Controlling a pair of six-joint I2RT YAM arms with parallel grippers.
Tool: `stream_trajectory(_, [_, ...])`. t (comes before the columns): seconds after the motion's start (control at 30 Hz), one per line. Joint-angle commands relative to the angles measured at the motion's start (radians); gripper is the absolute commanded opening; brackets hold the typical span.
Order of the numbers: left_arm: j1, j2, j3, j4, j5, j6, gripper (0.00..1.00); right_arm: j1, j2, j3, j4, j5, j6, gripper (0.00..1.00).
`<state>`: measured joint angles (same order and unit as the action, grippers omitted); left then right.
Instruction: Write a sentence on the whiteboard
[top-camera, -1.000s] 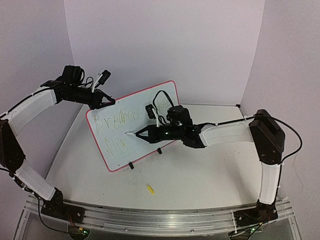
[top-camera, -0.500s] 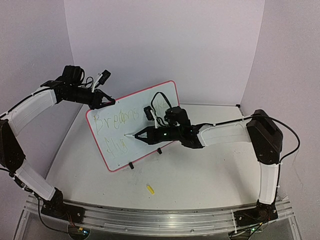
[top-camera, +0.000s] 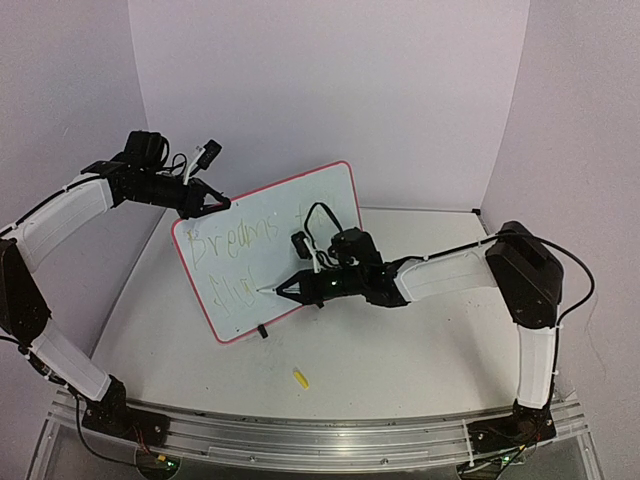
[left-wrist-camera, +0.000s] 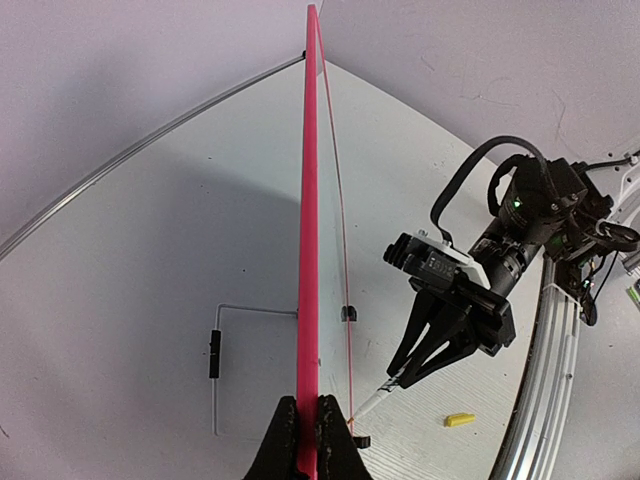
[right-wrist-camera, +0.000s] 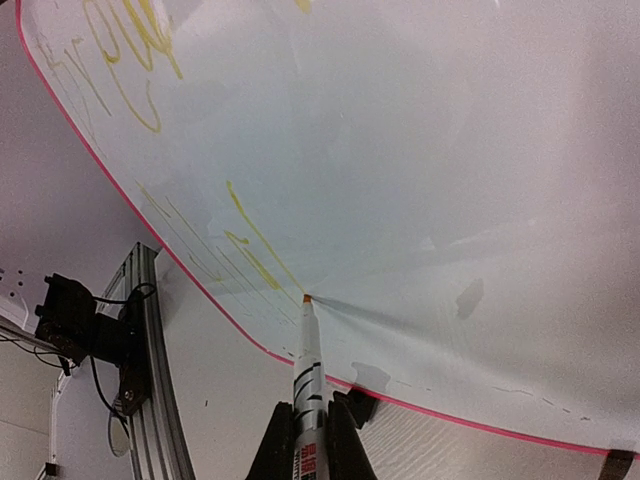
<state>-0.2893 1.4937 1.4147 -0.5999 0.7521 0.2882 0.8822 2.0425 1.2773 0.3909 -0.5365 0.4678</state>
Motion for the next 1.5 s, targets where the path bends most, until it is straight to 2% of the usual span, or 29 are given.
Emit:
stream_trajectory(0.0, [-0.063,0.067,-0.054,-0.112,0.021,0.045,0.00,-0.003,0.014,-0.004,0.012,0.012,0.007,0.00])
stream_trajectory(0.4, [-0.064,0.069,-0.054,-0.113,0.018,0.045,0.00,-0.002,-0.017,0.007,0.117,0.030,0.057,0.00])
stream_trajectory(1.0, [-0.064,0.066,-0.054,-0.113,0.020,0.046,0.00,-0.004,-0.071,-0.071,0.142,0.132,0.069,0.00])
stream_trajectory(1.47, [-0.064,0.069,-0.054,-0.112,0.020,0.045,0.00,-0.005,-0.041,-0.115,0.138,0.117,0.083,0.00])
